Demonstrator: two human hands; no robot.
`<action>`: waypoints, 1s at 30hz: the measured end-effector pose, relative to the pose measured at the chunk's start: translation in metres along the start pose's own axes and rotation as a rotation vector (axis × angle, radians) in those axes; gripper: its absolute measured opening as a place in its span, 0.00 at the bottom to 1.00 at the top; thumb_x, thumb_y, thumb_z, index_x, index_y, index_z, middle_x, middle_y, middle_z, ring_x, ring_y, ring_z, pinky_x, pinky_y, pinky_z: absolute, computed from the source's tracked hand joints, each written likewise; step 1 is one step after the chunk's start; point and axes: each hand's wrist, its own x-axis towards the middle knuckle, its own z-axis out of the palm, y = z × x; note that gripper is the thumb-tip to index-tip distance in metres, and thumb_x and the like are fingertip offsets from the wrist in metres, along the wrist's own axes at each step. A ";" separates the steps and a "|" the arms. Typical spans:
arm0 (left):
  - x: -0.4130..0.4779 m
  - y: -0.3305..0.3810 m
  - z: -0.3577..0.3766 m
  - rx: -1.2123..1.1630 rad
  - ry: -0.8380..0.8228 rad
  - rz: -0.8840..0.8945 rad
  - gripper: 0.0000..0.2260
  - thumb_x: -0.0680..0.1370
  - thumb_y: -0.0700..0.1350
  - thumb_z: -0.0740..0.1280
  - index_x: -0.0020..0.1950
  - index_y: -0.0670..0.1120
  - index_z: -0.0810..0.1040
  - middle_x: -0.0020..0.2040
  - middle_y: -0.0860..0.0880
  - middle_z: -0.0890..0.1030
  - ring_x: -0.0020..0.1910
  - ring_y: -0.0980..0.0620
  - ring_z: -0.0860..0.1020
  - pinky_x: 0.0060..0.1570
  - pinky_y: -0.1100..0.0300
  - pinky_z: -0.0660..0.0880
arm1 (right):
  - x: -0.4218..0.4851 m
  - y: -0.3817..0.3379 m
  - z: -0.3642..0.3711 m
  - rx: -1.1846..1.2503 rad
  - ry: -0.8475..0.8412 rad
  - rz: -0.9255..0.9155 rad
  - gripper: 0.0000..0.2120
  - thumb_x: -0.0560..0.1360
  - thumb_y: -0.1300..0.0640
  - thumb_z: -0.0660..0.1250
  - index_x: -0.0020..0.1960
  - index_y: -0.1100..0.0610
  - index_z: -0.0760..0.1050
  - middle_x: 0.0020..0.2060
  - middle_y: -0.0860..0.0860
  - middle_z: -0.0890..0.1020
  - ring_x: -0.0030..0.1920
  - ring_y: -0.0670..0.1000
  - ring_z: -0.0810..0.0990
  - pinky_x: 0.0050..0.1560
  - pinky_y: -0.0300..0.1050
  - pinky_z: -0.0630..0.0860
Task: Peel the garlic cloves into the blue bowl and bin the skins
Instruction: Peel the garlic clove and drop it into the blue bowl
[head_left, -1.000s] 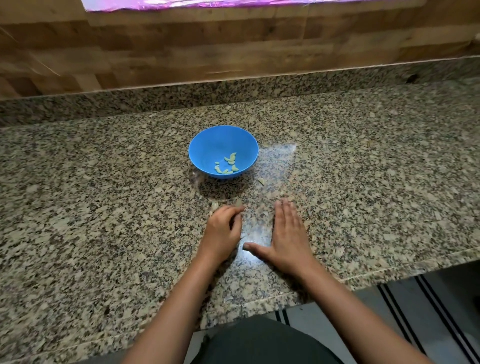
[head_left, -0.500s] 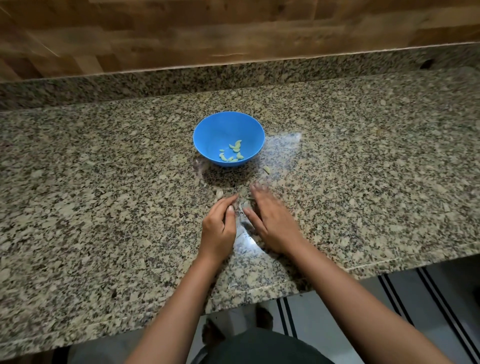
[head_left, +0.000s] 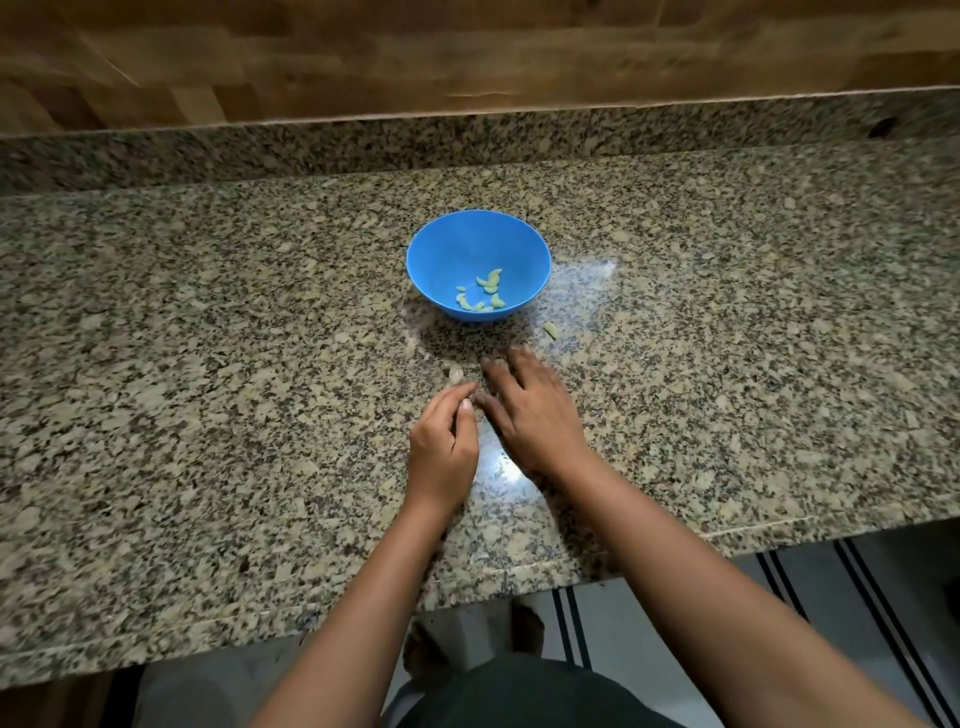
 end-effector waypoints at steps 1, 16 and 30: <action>0.000 0.001 0.000 0.009 -0.003 0.009 0.14 0.81 0.39 0.57 0.65 0.41 0.74 0.64 0.47 0.75 0.61 0.59 0.70 0.61 0.68 0.64 | -0.004 0.002 -0.001 0.055 -0.001 -0.016 0.31 0.77 0.38 0.43 0.72 0.52 0.64 0.73 0.58 0.63 0.73 0.58 0.59 0.72 0.54 0.57; -0.015 -0.001 0.014 0.651 -0.454 0.121 0.49 0.69 0.75 0.50 0.77 0.44 0.38 0.77 0.48 0.39 0.76 0.50 0.40 0.75 0.53 0.43 | -0.033 0.014 -0.029 0.480 0.119 0.225 0.07 0.75 0.65 0.65 0.51 0.62 0.80 0.44 0.51 0.80 0.43 0.46 0.77 0.41 0.28 0.73; 0.022 0.026 0.063 0.836 -0.368 -0.012 0.50 0.70 0.75 0.41 0.72 0.36 0.31 0.74 0.37 0.34 0.75 0.41 0.35 0.74 0.48 0.37 | -0.042 0.051 -0.057 1.303 0.201 0.669 0.06 0.72 0.72 0.67 0.46 0.65 0.79 0.44 0.59 0.82 0.47 0.54 0.81 0.53 0.45 0.78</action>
